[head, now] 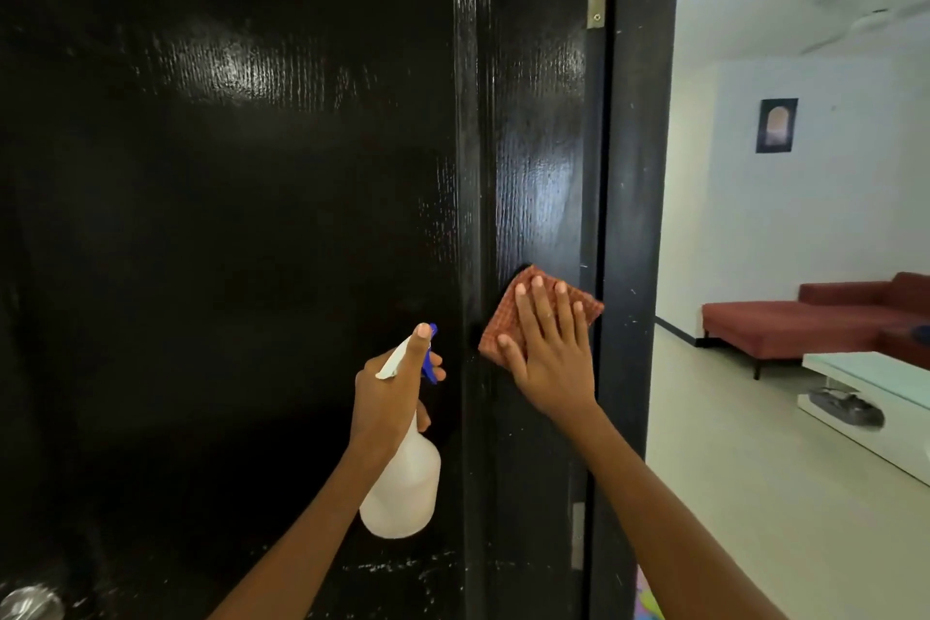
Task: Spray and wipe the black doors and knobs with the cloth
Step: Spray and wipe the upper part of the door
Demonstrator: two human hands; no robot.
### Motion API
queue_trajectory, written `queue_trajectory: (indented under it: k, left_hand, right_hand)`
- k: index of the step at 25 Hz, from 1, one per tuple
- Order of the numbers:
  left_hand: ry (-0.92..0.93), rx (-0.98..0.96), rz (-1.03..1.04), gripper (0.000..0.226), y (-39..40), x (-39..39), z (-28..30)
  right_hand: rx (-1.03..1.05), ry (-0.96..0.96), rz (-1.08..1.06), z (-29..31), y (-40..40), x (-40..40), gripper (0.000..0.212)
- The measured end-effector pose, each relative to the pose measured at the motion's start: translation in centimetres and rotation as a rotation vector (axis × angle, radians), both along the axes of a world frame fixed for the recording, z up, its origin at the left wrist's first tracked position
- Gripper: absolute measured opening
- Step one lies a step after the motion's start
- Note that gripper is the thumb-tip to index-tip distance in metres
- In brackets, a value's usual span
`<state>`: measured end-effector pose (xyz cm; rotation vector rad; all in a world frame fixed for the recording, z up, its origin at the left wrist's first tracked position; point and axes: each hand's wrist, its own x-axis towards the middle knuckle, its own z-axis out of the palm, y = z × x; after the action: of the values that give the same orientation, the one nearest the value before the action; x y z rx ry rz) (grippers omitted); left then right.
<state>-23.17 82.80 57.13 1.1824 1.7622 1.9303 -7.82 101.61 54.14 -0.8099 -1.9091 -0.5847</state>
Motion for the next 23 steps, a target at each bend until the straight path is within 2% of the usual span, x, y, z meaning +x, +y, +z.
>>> queue_trajectory:
  k: [3,6,8,13,16,19,21,23]
  left_hand:
    - [-0.009,0.002,-0.003,0.047,0.0,0.6,1.3]
    - [-0.021,0.015,0.009,0.056,-0.3,0.7,0.8]
    - [-0.042,0.019,0.024,0.057,-0.6,0.8,-0.7]
    - [-0.072,-0.017,0.038,0.055,-1.0,0.8,-4.2]
    - [-0.073,-0.068,0.055,0.055,-1.0,0.8,-5.2]
    - [-0.083,-0.105,0.066,0.05,-1.2,0.8,-6.1]
    - [-0.108,-0.118,0.035,0.044,-1.0,0.7,-6.4]
    - [-0.139,-0.127,0.018,0.04,-0.8,0.7,-6.3]
  right_hand:
    - [-0.03,0.24,-0.051,9.3,0.0,-0.9,0.072]
    - [0.006,0.218,-0.032,13.8,-0.6,-2.7,0.07]
    - [0.089,0.09,0.032,10.8,-0.9,-3.7,0.07]
    - [0.02,-0.209,0.094,-10.7,-1.7,-1.7,0.067]
    - [0.018,-0.37,0.088,-18.1,-1.9,0.3,0.07]
    - [0.002,-0.396,0.101,-16.3,-1.7,0.7,0.067]
    - [-0.048,-0.258,0.081,-12.2,-1.4,0.1,0.069]
    - [-0.118,-0.042,0.067,-6.8,-1.2,-0.7,0.073]
